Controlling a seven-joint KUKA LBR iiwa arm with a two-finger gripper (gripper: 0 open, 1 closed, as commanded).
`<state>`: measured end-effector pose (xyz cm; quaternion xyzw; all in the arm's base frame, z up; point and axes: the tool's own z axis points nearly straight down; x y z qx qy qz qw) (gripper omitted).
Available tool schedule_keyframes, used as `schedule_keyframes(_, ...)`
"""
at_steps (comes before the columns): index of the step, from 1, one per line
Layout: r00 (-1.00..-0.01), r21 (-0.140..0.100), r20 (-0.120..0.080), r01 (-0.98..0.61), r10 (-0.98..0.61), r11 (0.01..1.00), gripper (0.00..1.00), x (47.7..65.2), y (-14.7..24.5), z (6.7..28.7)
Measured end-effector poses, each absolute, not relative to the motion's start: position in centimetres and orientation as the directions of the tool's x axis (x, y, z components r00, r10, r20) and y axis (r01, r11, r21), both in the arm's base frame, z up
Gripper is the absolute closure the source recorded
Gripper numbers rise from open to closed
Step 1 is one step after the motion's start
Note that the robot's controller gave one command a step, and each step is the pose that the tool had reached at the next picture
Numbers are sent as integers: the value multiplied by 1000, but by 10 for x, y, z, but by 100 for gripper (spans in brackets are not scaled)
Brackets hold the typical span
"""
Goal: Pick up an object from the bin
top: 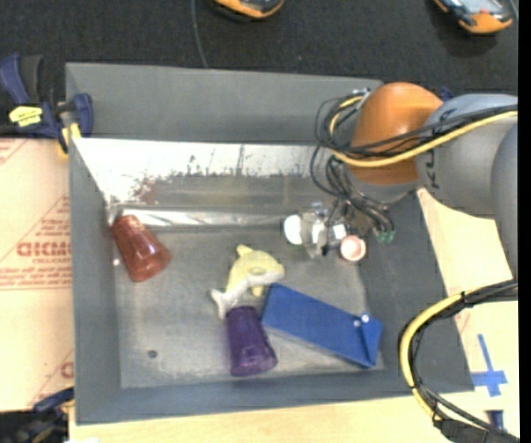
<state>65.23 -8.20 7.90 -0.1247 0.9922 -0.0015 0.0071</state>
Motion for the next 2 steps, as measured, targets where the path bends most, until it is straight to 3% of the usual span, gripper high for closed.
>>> schedule_keyframes(1,-969,-4,-13,-247,-247,969,0,652,-82,79)
schedule_keyframes(2,-969,-4,-13,-247,-247,969,0,652,-82,79)
